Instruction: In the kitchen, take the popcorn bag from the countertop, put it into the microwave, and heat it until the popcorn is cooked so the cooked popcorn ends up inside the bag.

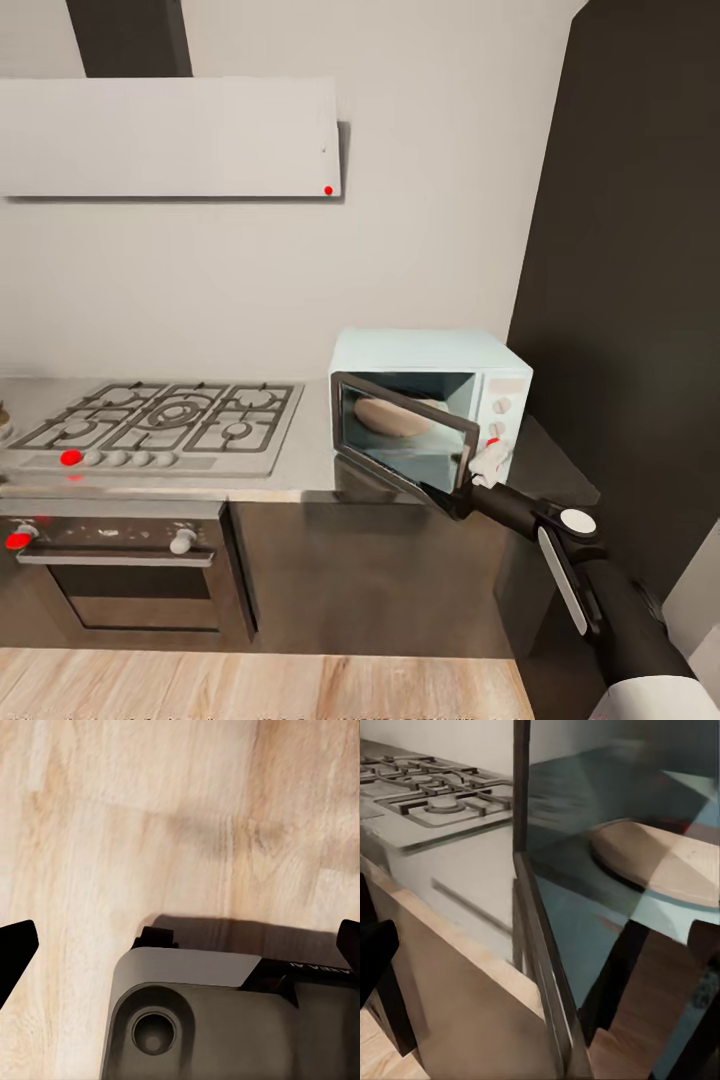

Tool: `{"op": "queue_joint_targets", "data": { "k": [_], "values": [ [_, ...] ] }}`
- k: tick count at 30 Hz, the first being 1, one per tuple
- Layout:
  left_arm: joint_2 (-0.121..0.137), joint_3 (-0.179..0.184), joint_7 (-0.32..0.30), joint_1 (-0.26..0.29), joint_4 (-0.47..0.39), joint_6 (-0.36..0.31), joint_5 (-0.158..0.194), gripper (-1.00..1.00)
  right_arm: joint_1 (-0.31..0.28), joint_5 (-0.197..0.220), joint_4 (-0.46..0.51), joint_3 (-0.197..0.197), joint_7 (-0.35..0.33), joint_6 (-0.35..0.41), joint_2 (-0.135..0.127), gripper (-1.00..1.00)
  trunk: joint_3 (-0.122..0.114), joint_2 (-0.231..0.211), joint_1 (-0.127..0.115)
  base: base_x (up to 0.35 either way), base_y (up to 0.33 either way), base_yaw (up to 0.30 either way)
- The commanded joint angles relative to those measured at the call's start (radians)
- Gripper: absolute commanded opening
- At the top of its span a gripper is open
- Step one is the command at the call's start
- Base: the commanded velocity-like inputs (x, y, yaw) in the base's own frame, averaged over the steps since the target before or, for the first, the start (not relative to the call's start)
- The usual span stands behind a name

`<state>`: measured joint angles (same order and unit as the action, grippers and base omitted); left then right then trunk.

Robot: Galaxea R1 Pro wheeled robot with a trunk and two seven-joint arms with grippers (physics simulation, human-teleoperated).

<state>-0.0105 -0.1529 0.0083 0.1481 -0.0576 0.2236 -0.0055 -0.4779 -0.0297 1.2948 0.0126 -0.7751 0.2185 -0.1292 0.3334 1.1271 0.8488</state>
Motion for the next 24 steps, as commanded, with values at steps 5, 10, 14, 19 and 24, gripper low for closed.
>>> {"op": "queue_joint_targets", "data": {
  "k": [5,10,14,19,24],
  "values": [
    [0.000,-0.005,0.001,0.001,0.001,0.003,-0.001,1.00,-0.001,-0.003,0.001,0.001,-0.005,0.007,0.000,1.00,0.001,0.001,0.000,-0.047,0.027,0.000],
    [0.000,-0.005,0.001,0.001,0.001,0.003,-0.001,1.00,-0.001,-0.003,0.001,0.001,-0.006,0.007,0.000,1.00,0.001,0.001,0.000,-0.132,0.051,0.000],
    [0.000,-0.005,0.001,0.001,0.001,0.003,-0.001,1.00,-0.001,-0.003,0.001,0.001,-0.005,0.007,0.000,1.00,0.001,0.001,0.000,-0.068,0.005,0.000],
    [0.000,-0.005,0.001,0.001,0.001,0.003,-0.001,1.00,0.001,-0.003,0.001,0.001,-0.006,0.007,0.000,1.00,0.001,0.001,0.000,-0.132,0.000,0.000],
    [0.000,-0.005,0.001,0.001,0.001,0.003,-0.001,1.00,0.001,-0.004,0.001,0.001,-0.005,0.007,0.001,1.00,0.001,0.001,0.000,-0.014,0.000,0.000]
  ]
}}
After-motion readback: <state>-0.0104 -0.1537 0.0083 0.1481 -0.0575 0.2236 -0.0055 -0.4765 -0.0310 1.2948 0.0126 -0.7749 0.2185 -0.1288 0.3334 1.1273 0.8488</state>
